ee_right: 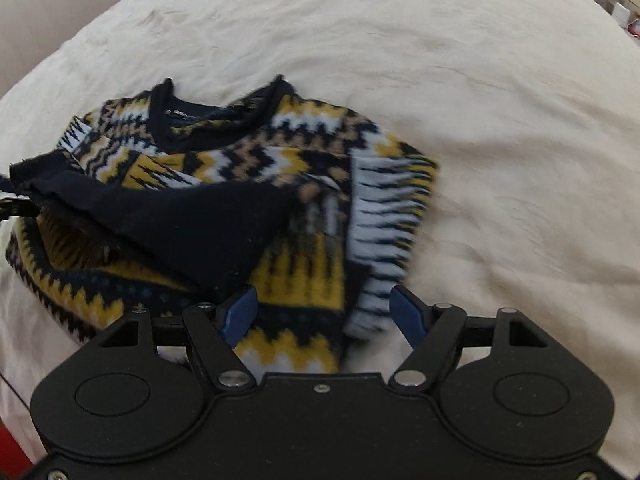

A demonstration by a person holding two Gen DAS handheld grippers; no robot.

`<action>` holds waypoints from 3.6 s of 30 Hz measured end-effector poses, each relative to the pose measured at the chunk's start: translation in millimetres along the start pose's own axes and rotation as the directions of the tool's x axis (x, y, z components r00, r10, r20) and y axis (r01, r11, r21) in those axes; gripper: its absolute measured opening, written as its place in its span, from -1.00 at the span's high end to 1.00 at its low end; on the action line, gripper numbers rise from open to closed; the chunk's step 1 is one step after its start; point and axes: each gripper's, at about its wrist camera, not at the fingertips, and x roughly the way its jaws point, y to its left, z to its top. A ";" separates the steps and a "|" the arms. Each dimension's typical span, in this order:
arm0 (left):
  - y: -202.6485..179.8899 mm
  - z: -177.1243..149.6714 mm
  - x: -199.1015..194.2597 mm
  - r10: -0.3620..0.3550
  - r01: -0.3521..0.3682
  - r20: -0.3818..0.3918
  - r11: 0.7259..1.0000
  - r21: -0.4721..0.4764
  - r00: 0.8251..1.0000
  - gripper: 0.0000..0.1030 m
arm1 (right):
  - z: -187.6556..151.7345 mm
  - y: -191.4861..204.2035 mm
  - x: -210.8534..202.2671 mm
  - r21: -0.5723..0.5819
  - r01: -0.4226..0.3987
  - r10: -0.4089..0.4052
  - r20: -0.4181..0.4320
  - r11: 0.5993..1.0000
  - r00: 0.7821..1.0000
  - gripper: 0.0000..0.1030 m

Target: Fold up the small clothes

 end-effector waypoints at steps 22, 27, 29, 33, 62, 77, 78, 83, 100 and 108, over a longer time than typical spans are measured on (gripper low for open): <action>27.1 44.9 49.0 -0.184 0.174 -0.040 0.969 -0.176 0.982 -0.21 | 25.2 -42.0 28.3 0.313 -0.197 0.172 0.105 0.929 0.979 -0.48; 15.9 56.8 56.6 -0.199 0.194 -0.036 0.975 -0.106 0.979 -0.18 | 39.3 -29.8 37.6 0.232 -0.215 0.199 0.094 0.949 0.976 -0.47; 11.5 58.1 55.6 -0.209 0.207 -0.016 0.975 -0.077 0.978 0.21 | 44.2 -23.7 43.3 0.193 -0.213 0.201 0.079 0.958 0.976 -0.43; 3.9 57.0 50.0 -0.159 0.159 0.007 0.986 -0.045 0.987 0.81 | 48.4 -20.2 47.7 0.170 -0.204 0.196 0.064 0.964 0.979 0.44; 36.9 86.6 68.7 0.099 -0.095 0.015 0.978 -0.187 0.995 0.79 | 72.6 -29.0 61.2 0.224 -0.035 0.023 0.057 0.974 0.998 0.68; 45.8 62.4 25.0 -0.002 -0.004 -0.016 0.940 -0.341 1.000 -0.72 | 54.7 -32.6 27.0 0.300 -0.043 0.002 0.136 0.953 0.991 -0.79; 42.6 60.5 22.7 -0.013 0.003 -0.025 0.936 -0.351 1.000 -0.74 | 52.1 -32.2 22.8 0.304 -0.045 0.002 0.141 0.952 0.990 -0.85; 19.4 45.5 10.9 -0.053 0.025 -0.062 0.924 -0.381 0.997 -0.76 | 35.2 -27.3 2.2 0.341 -0.070 0.018 0.155 0.937 0.988 -0.99; -68.9 61.0 74.7 0.010 -0.051 -0.195 0.976 -0.210 0.981 -0.81 | -29.4 -8.9 -22.9 0.437 -0.100 0.052 0.120 0.894 0.991 -0.99; -72.9 60.9 97.2 0.080 -0.109 -0.238 0.988 -0.112 0.968 -1.00 | -44.1 -17.8 -23.1 0.464 -0.112 0.072 0.103 0.879 0.992 -0.99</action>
